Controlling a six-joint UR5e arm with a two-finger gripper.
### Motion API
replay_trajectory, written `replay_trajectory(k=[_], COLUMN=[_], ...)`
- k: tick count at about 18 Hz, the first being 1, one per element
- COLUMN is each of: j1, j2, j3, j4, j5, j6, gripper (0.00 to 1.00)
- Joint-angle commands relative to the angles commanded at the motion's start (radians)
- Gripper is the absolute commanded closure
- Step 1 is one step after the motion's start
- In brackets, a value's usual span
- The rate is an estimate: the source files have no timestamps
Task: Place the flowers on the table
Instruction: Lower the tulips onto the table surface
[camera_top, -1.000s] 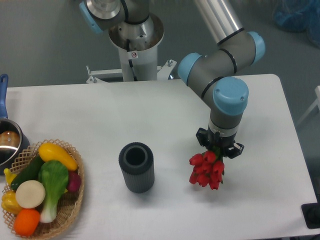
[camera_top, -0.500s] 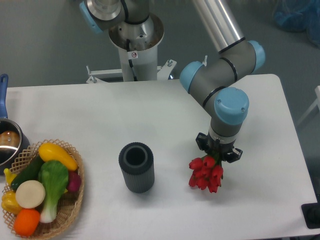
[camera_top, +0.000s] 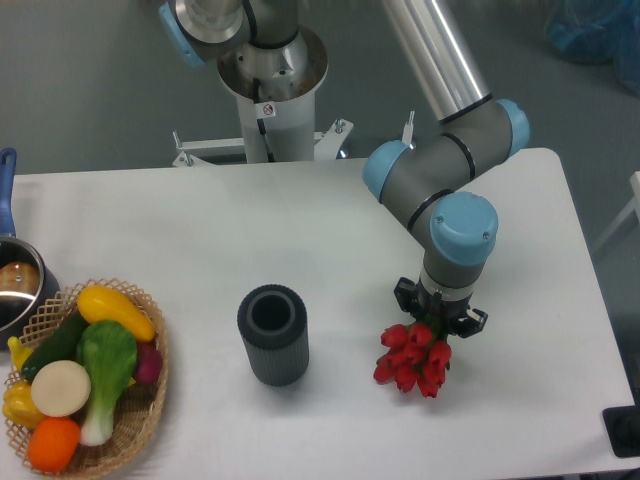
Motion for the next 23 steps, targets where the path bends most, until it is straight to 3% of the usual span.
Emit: replay_trajectory(k=[5, 7, 8, 9, 18, 23], j1=[0.000, 0.000, 0.000, 0.000, 0.012, 0.058], j2=[0.000, 0.000, 0.000, 0.002, 0.106, 0.188], j3=[0.006, 0.006, 0.008, 0.017, 0.021, 0.057], j4=[0.002, 0.002, 0.008, 0.026, 0.116, 0.117], j5=[0.003, 0.003, 0.003, 0.005, -0.023, -0.035], j6=[0.003, 0.003, 0.003, 0.000, -0.207, -0.245], gripper=[0.25, 0.24, 0.16, 0.01, 0.00, 0.00])
